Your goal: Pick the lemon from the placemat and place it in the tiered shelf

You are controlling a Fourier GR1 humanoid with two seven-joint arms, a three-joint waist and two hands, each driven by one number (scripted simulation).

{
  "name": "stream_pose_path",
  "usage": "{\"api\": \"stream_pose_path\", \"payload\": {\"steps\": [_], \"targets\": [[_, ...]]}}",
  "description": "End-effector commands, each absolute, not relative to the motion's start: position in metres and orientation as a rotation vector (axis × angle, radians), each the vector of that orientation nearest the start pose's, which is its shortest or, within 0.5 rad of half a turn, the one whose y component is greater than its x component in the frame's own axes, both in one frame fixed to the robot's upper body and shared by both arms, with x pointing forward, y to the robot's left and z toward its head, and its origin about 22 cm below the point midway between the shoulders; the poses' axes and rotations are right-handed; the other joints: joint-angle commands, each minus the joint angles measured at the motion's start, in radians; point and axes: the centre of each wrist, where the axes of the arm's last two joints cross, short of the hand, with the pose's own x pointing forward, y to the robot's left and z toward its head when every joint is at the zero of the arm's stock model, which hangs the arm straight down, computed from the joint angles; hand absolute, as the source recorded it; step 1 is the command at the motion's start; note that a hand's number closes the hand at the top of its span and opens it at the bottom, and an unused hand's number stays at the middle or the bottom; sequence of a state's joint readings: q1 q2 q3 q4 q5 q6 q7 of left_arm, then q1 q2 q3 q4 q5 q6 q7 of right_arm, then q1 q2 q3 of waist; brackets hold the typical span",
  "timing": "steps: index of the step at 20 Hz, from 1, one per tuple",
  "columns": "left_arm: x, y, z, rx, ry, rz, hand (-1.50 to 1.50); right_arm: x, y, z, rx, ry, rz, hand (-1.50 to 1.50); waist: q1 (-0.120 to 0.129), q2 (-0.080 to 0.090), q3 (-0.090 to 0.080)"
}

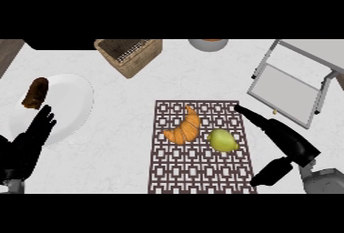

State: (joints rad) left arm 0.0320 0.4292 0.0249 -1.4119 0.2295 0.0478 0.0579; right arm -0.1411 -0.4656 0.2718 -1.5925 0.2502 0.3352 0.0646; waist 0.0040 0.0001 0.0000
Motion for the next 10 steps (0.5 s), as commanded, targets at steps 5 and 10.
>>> {"api": "stream_pose_path", "payload": {"steps": [5, 10], "targets": [[0.22, 0.34, -0.015, 0.272, -1.328, -0.041, 0.0, 0.28, -0.249, 0.022, -0.174, -1.338, 1.083, -1.5, 0.0, 0.0, 0.0], [0.227, 0.356, -0.002, 0.249, -1.34, -0.042, 0.0, 0.28, -0.237, -0.006, -0.16, -1.365, 1.082, -1.5, -0.001, 0.0, 0.0]]}}
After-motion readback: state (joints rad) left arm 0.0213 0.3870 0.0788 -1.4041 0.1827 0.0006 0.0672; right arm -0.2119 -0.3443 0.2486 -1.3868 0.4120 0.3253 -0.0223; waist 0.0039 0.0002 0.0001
